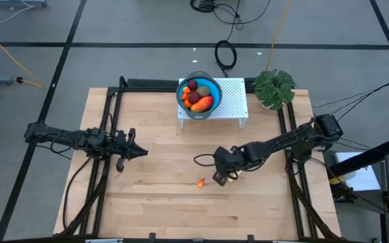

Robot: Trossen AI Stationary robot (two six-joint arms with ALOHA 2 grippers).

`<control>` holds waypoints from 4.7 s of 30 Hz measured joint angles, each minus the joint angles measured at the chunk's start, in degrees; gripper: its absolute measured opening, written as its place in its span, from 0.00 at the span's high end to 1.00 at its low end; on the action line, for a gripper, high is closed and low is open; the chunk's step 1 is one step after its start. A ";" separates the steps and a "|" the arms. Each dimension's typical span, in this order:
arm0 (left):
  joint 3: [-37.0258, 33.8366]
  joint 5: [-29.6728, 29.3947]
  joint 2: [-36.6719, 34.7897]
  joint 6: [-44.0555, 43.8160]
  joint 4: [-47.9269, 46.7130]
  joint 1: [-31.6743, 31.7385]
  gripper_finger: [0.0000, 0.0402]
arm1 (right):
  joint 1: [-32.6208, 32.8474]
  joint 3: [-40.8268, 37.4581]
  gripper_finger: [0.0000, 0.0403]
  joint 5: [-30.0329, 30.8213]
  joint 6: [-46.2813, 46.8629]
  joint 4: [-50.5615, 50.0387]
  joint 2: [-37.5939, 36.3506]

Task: Pick & Place Fruit
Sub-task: Put the right pear into the blue strainer bowl on the shelf

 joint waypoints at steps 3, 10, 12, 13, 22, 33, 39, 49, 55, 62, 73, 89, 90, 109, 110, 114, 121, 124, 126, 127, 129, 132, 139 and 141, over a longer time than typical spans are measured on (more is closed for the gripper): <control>0.00 0.00 0.00 -0.02 -0.71 0.00 0.95 | 0.07 0.00 0.76 -0.07 -1.46 -0.68 0.00; 0.00 -0.03 0.00 0.02 -0.96 0.00 0.95 | 0.47 0.00 0.53 -2.81 -6.92 0.13 0.00; 0.00 -0.04 0.01 0.02 -0.96 0.00 0.95 | 0.73 0.00 0.47 -2.72 -9.58 0.12 0.00; 0.00 -0.05 0.00 0.04 -0.96 0.00 0.95 | 0.88 0.00 0.44 -2.24 -11.02 0.14 0.00; 0.00 -0.42 0.00 0.37 -0.96 0.00 0.95 | 0.90 0.07 0.33 -1.21 -17.42 2.01 1.99; 0.00 -0.55 0.02 0.17 -0.96 0.00 0.95 | 1.29 0.07 0.33 -1.31 -17.65 3.13 7.31; 0.00 -0.57 0.00 -0.07 -0.93 0.00 0.95 | 1.30 0.04 0.34 -1.29 -17.67 3.15 9.82; 0.00 -0.57 0.01 -0.13 -0.93 -0.01 0.95 | 1.33 0.20 0.45 -0.87 -17.72 2.50 10.78; 0.00 -0.59 0.02 -0.13 -0.93 0.00 0.95 | 1.27 0.17 0.56 -0.64 -17.85 1.64 10.82; 0.00 -0.59 0.00 -0.03 -0.94 0.00 0.95 | 1.21 0.07 0.69 -0.50 -17.67 1.53 10.42; 0.00 -0.70 0.00 0.68 -0.96 0.00 0.95 | -1.03 -0.11 0.77 -3.02 -17.84 10.03 -0.66; 0.00 -0.96 0.02 1.50 -0.98 0.00 0.95 | -5.69 0.02 0.76 -2.64 -7.15 38.80 -11.02; 0.00 -0.96 0.02 1.50 -1.00 -0.01 0.95 | -5.99 0.02 0.76 -2.62 -5.37 40.57 -10.99; 0.00 -3.71 0.02 1.41 -1.73 0.00 0.95 | -13.60 0.02 0.76 -1.18 18.84 63.66 -10.95; 0.00 -3.75 0.02 1.18 -2.06 0.00 0.95 | -14.16 0.02 0.76 -1.29 19.19 63.97 -10.95; 0.00 -3.80 0.02 0.35 -2.71 -0.02 0.95 | -15.90 0.02 0.76 -1.38 19.96 64.23 -10.95; 0.00 -4.02 0.02 0.33 -2.70 0.00 0.95 | -17.86 0.02 0.76 -3.52 20.81 64.21 -10.95; 0.00 -4.04 0.02 0.33 -2.70 -0.02 0.95 | -18.46 0.02 0.76 -4.43 14.25 64.18 -10.95; 0.00 -4.04 0.02 0.33 -2.70 -0.02 0.95 | -18.89 0.02 0.76 -4.38 6.41 63.97 -10.95; 0.00 -4.04 0.02 0.31 -2.70 -0.02 0.95 | -19.12 0.02 0.76 -4.45 1.78 63.81 -10.95; 0.00 -4.07 0.02 0.29 -2.70 -0.02 0.95 | -19.50 0.02 0.76 -4.48 -7.19 63.74 -10.95; 0.00 -4.19 0.04 0.28 -2.70 -0.02 0.95 | -20.14 0.02 0.76 -5.44 -20.06 63.73 -10.95; 0.00 -8.08 0.04 0.25 -2.71 -0.02 0.95 | -23.18 0.07 0.76 -10.45 -42.03 59.43 -10.95; 0.00 -9.31 0.04 0.25 -2.70 -0.02 0.95 | -24.14 0.07 0.75 -10.46 -47.12 58.52 -10.95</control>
